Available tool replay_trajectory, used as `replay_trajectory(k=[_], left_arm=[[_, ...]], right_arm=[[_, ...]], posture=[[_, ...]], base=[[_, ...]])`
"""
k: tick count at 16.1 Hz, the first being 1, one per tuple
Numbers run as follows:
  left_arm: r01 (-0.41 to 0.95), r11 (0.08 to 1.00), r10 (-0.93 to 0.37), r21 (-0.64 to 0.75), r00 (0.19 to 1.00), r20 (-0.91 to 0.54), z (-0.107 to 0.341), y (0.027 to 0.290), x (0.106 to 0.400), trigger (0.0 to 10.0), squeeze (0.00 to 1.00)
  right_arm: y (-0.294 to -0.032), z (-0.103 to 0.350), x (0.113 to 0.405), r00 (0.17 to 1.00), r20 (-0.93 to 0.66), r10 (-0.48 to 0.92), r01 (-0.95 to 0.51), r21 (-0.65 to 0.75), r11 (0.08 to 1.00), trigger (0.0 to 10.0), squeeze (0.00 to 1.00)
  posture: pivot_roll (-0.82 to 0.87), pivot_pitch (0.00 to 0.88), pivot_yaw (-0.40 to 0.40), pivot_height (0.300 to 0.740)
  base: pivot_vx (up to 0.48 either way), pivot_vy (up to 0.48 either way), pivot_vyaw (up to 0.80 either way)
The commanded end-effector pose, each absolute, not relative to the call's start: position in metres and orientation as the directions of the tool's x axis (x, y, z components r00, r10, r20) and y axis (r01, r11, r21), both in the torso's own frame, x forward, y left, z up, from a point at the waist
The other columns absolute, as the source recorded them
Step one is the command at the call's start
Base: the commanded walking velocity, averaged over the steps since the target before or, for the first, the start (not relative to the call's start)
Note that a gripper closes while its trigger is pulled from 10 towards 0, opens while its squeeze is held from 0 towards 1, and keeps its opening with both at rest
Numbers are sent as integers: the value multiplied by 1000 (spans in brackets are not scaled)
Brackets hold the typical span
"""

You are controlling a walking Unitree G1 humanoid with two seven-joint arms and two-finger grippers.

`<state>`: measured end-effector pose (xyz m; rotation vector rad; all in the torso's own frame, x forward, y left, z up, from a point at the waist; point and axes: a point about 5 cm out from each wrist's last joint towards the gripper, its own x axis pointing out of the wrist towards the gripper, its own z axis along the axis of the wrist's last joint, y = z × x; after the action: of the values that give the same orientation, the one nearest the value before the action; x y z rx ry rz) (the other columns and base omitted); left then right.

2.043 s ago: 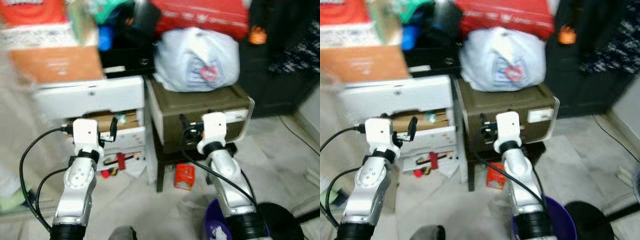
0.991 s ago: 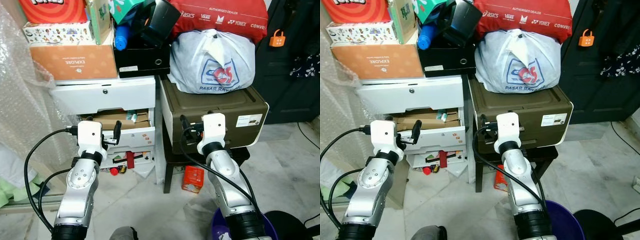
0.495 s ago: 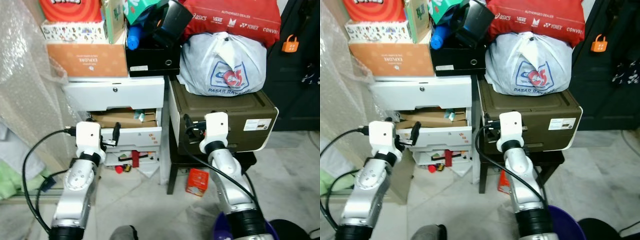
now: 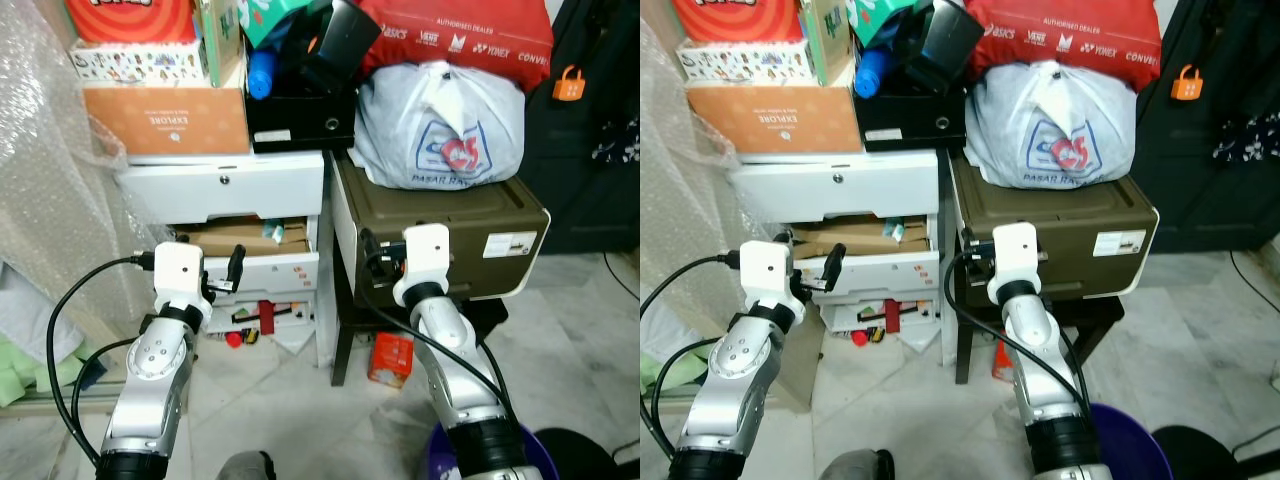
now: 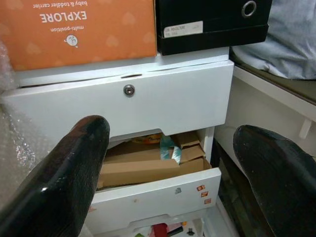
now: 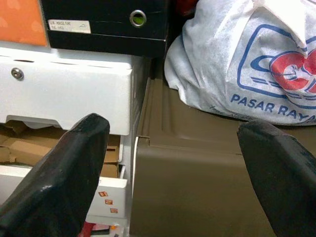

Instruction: Clean up the room

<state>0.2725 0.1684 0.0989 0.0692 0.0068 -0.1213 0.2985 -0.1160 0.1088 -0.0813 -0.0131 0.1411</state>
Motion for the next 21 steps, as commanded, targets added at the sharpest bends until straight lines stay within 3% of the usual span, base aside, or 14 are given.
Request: replay_trajectory(k=[1, 21], left_arm=[[123, 990, -125, 71, 992, 12, 104, 169, 273, 10000, 0], [151, 987, -153, 61, 988, 19, 104, 166, 275, 10000, 0]], right_arm=[[-115, 111, 300, 989, 19, 143, -141, -86, 986, 10000, 0], [-116, 115, 302, 985, 51, 164, -157, -127, 980, 10000, 0]], posture=[[53, 0, -6, 740], [54, 0, -12, 740]], base=[[292, 0, 0], [343, 0, 0]])
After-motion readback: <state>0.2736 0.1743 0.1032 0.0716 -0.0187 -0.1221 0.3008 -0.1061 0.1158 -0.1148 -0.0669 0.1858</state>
